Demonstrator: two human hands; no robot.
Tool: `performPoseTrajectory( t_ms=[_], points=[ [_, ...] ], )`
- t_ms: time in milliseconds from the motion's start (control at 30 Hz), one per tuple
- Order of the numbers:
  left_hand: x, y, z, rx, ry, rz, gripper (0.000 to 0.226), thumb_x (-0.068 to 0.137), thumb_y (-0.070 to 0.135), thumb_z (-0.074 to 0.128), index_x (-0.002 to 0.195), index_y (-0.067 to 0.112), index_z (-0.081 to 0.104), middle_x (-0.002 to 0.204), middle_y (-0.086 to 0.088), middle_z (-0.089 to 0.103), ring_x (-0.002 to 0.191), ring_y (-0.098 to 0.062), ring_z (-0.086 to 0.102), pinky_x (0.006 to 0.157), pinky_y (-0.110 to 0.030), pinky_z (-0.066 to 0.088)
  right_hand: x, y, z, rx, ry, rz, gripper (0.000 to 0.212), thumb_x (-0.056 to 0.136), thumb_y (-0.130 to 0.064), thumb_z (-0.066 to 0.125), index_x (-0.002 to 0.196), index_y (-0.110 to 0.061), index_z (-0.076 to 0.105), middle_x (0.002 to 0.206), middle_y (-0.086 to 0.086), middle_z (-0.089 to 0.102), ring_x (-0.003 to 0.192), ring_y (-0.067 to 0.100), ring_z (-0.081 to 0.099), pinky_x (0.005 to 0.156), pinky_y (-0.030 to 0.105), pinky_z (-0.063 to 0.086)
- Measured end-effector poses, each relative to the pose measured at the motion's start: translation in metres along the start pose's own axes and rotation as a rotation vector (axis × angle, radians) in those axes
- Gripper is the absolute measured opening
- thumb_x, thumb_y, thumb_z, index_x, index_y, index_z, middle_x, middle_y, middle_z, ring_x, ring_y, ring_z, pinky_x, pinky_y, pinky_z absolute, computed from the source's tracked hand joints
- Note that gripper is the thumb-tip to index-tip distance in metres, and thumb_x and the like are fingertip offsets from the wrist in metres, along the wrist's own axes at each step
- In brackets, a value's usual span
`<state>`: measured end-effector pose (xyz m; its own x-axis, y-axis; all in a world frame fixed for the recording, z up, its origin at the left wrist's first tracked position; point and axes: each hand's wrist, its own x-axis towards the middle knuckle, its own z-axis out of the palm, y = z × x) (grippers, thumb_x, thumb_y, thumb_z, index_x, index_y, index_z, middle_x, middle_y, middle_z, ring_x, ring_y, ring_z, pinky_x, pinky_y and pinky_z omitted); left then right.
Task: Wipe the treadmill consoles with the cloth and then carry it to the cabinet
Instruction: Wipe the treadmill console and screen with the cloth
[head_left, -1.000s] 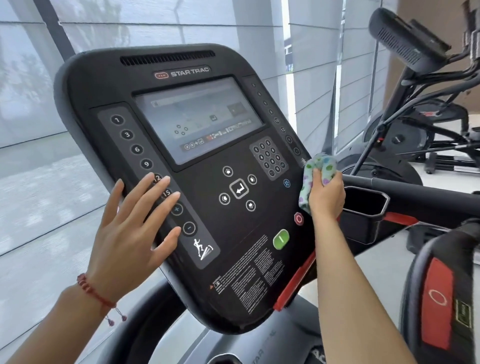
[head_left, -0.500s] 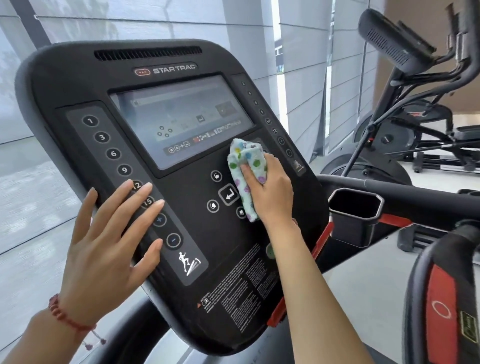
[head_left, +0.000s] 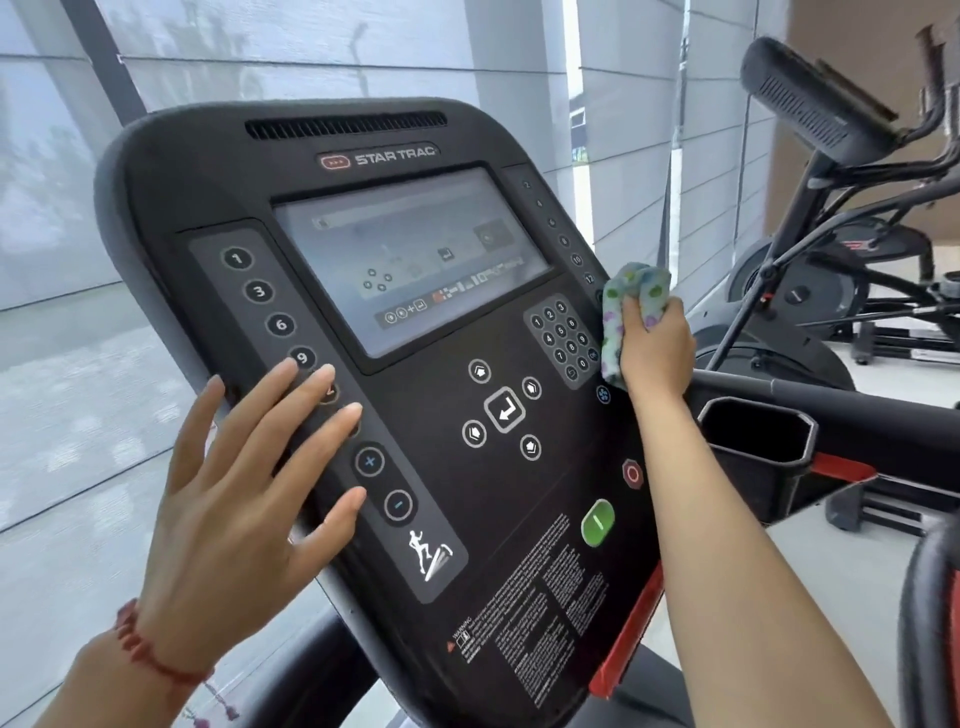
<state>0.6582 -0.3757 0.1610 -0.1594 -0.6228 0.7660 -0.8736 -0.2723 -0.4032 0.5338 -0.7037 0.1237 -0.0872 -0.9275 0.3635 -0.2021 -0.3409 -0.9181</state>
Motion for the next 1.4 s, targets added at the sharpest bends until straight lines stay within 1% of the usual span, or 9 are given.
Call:
performPoseTrajectory(
  t_ms=[167, 267, 433, 633, 867, 967, 1200, 1267, 1400],
  points=[
    [0.019, -0.03, -0.003, 0.003, 0.026, -0.082, 0.047, 0.088, 0.034, 0.044, 0.118, 0.001, 0.06, 0.133, -0.016, 0.049, 0.129, -0.029, 0.035, 0.112, -0.049, 0.018, 0.009, -0.013, 0.009, -0.026, 0.062, 0.052, 0.041, 0.092, -0.042, 0.044, 0.112, -0.007, 0.05, 0.116, 0.015, 0.059, 0.107, 0.034, 0.054, 0.081, 0.035, 0.038],
    [0.027, -0.038, 0.001, -0.004, 0.012, -0.059, 0.048, 0.087, 0.034, 0.044, 0.118, 0.001, 0.061, 0.133, -0.016, 0.049, 0.13, -0.028, 0.034, 0.112, -0.047, 0.018, 0.017, -0.027, 0.016, -0.023, 0.06, 0.028, 0.041, 0.092, -0.041, 0.044, 0.114, -0.007, 0.05, 0.117, 0.015, 0.059, 0.108, 0.034, 0.055, 0.077, 0.032, 0.034],
    [0.028, -0.039, 0.009, -0.061, 0.048, -0.045, 0.05, 0.094, 0.037, 0.034, 0.117, 0.001, 0.061, 0.132, -0.016, 0.049, 0.131, -0.03, 0.034, 0.111, -0.051, 0.017, 0.031, -0.057, 0.029, -0.017, 0.038, -0.05, 0.043, 0.093, -0.04, 0.044, 0.117, -0.005, 0.049, 0.118, 0.015, 0.058, 0.108, 0.032, 0.055, 0.076, 0.028, 0.034],
    [0.029, -0.042, 0.01, -0.081, 0.07, -0.036, 0.053, 0.095, 0.04, 0.032, 0.115, 0.002, 0.063, 0.132, -0.015, 0.05, 0.13, -0.03, 0.036, 0.112, -0.048, 0.016, 0.051, -0.107, 0.05, -0.01, -0.039, -0.208, 0.041, 0.092, -0.04, 0.045, 0.115, -0.007, 0.051, 0.115, 0.014, 0.06, 0.106, 0.032, 0.056, 0.077, 0.031, 0.038],
    [0.028, -0.042, 0.015, -0.101, 0.092, -0.027, 0.052, 0.095, 0.041, 0.032, 0.115, 0.006, 0.063, 0.132, -0.013, 0.051, 0.13, -0.028, 0.037, 0.111, -0.048, 0.021, 0.064, -0.184, 0.076, 0.004, -0.145, -0.368, 0.038, 0.093, -0.04, 0.045, 0.114, -0.008, 0.05, 0.109, 0.01, 0.06, 0.089, 0.022, 0.052, 0.07, 0.028, 0.035],
    [0.026, -0.043, 0.017, -0.095, 0.107, -0.016, 0.051, 0.095, 0.041, 0.033, 0.114, 0.006, 0.064, 0.132, -0.013, 0.051, 0.13, -0.028, 0.036, 0.111, -0.048, 0.021, 0.063, -0.181, 0.08, 0.023, -0.136, -0.377, 0.04, 0.093, -0.041, 0.044, 0.114, -0.007, 0.05, 0.109, 0.011, 0.061, 0.086, 0.02, 0.049, 0.071, 0.027, 0.035],
    [0.028, -0.042, 0.014, -0.077, 0.074, -0.026, 0.052, 0.096, 0.041, 0.032, 0.117, 0.004, 0.062, 0.133, -0.013, 0.05, 0.131, -0.027, 0.035, 0.111, -0.048, 0.02, 0.063, -0.145, 0.065, 0.032, -0.127, -0.292, 0.045, 0.092, -0.043, 0.044, 0.114, -0.005, 0.052, 0.112, 0.015, 0.062, 0.104, 0.031, 0.056, 0.076, 0.029, 0.039],
    [0.027, -0.041, 0.013, -0.074, 0.072, -0.025, 0.051, 0.095, 0.04, 0.034, 0.117, 0.004, 0.062, 0.133, -0.014, 0.049, 0.131, -0.028, 0.035, 0.111, -0.049, 0.02, 0.06, -0.128, 0.057, 0.024, -0.117, -0.262, 0.045, 0.092, -0.043, 0.044, 0.115, -0.004, 0.052, 0.114, 0.017, 0.061, 0.107, 0.033, 0.055, 0.08, 0.032, 0.039],
    [0.026, -0.039, 0.013, -0.072, 0.075, -0.025, 0.05, 0.095, 0.038, 0.036, 0.118, 0.003, 0.062, 0.134, -0.013, 0.049, 0.132, -0.028, 0.035, 0.111, -0.05, 0.02, 0.056, -0.095, 0.04, -0.011, -0.101, -0.195, 0.043, 0.093, -0.041, 0.045, 0.116, -0.005, 0.052, 0.115, 0.019, 0.06, 0.108, 0.034, 0.053, 0.078, 0.031, 0.035]
  ],
)
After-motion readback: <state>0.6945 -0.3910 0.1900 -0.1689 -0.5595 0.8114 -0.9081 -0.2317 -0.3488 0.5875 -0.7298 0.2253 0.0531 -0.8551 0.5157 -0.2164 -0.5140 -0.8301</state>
